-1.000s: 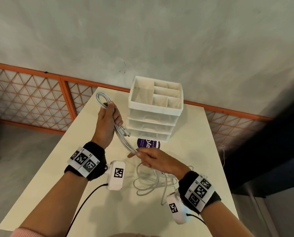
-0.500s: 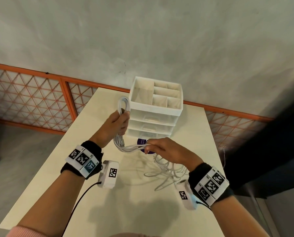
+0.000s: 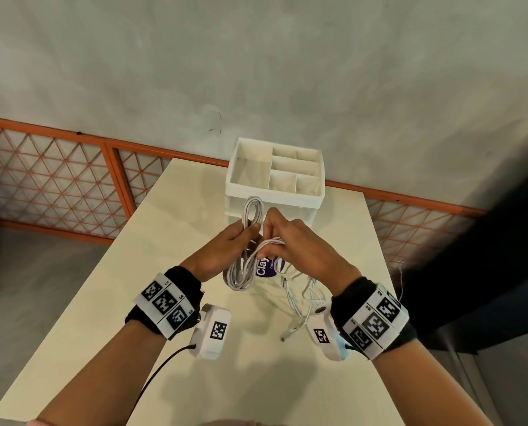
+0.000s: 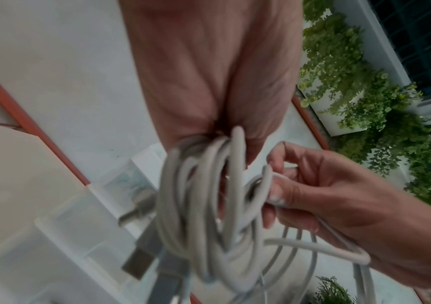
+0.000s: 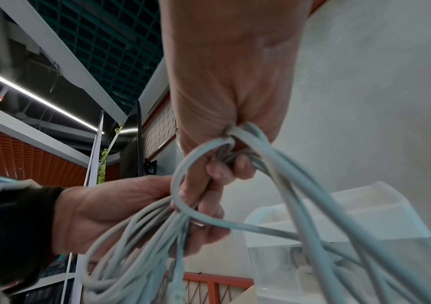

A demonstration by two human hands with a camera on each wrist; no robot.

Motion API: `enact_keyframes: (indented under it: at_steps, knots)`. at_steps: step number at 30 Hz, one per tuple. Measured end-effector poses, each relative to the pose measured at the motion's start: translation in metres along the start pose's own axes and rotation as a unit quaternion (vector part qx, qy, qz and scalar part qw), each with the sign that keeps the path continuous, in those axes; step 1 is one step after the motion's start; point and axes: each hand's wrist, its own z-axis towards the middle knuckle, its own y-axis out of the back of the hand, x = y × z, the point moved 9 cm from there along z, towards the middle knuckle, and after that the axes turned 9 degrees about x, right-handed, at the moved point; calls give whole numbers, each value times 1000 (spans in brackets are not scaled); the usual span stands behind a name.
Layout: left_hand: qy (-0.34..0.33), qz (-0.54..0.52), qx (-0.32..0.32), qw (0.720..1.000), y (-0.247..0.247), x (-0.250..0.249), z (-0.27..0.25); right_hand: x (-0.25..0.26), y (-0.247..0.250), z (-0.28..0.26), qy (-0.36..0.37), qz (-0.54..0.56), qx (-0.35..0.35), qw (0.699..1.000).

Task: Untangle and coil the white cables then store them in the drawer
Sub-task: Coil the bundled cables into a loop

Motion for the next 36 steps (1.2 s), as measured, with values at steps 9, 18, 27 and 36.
enact_keyframes:
  at_steps: [9, 18, 27, 36]
  knots:
    - [27, -32, 12, 999, -12, 10, -2, 9, -3, 5, 35, 25, 26, 999]
    - [84, -97, 77, 989, -8, 21, -11, -38, -14, 3, -36, 128, 146, 980]
    - [78, -156, 65, 983, -21, 31, -12, -39, -4, 6, -8, 96, 115, 989]
    - [57, -148, 33, 987, -21, 23, -10, -35, 7, -3, -40, 225, 60, 972]
